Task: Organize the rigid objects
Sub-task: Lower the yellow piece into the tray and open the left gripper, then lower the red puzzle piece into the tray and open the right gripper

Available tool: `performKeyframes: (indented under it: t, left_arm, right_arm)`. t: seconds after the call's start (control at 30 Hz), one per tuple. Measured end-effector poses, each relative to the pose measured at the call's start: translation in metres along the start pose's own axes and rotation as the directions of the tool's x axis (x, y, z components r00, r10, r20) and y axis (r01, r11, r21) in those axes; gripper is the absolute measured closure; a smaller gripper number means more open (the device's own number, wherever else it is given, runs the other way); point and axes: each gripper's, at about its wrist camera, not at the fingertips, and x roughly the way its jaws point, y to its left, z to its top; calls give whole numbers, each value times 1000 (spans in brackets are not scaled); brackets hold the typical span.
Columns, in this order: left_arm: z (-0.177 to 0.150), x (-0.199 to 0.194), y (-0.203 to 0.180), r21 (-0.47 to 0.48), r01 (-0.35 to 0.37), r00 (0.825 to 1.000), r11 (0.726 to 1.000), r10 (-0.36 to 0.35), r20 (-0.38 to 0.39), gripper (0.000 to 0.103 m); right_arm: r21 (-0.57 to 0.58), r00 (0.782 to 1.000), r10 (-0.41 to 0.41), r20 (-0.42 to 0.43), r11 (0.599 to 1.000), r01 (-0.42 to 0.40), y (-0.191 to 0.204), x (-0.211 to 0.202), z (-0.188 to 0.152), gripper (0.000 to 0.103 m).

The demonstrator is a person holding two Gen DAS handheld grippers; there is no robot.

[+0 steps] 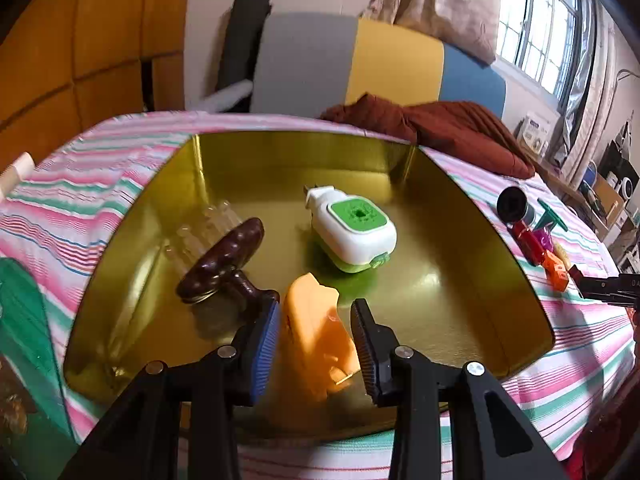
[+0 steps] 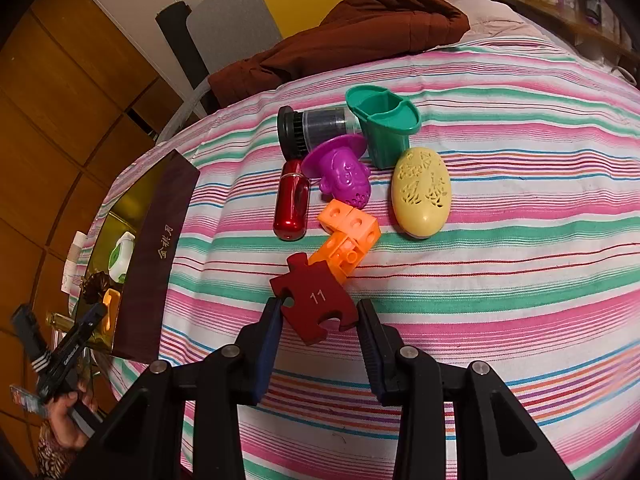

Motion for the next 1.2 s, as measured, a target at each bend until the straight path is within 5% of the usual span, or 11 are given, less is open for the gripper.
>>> performKeyframes:
  t: [0.1,0.23,0.63,1.03,1.2]
  left_arm:
    - [-10,-16,-3,-11,-33,997,999,34,69,61]
    - [-21,-32,-12,-6,20,991,1000,-19,133,60]
    - [-32,-49,-46,80,111,978,991,-123,168,59]
    - [-47,-67,-48,124,102,975,987,-124,186,59]
    - [-51,-72,-50,137,97,974,986,-122,192,59]
  right_arm:
    - [-2,1000,13,4,1000,-13,1,-1,-1,65]
    - [-28,1000,19,9,999,-19,8,-3,-2,65]
    - [-131,999,31,39,991,-26,37,-10,-7,65]
    - [-337,982,185,-32,923,-185,173,13,-16,65]
    - [-439,990,112,-88,887,-140,230,44,-18,65]
